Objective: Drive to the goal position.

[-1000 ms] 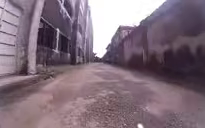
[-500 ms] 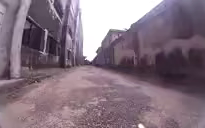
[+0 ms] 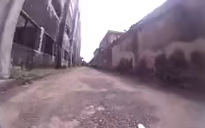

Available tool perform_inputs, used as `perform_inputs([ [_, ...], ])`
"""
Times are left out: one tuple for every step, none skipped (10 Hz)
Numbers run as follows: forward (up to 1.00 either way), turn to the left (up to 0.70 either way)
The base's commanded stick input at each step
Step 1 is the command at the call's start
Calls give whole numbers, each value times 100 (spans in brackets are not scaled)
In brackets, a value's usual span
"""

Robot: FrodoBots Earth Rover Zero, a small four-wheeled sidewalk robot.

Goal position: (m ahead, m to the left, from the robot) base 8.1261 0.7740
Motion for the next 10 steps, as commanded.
perform_inputs([
  [50,0],
  [50,-50],
  [50,-50],
  [50,-50],
  [50,-50],
  [50,-50],
  [50,-50],
  [50,0],
  [50,0],
  [50,0],
])
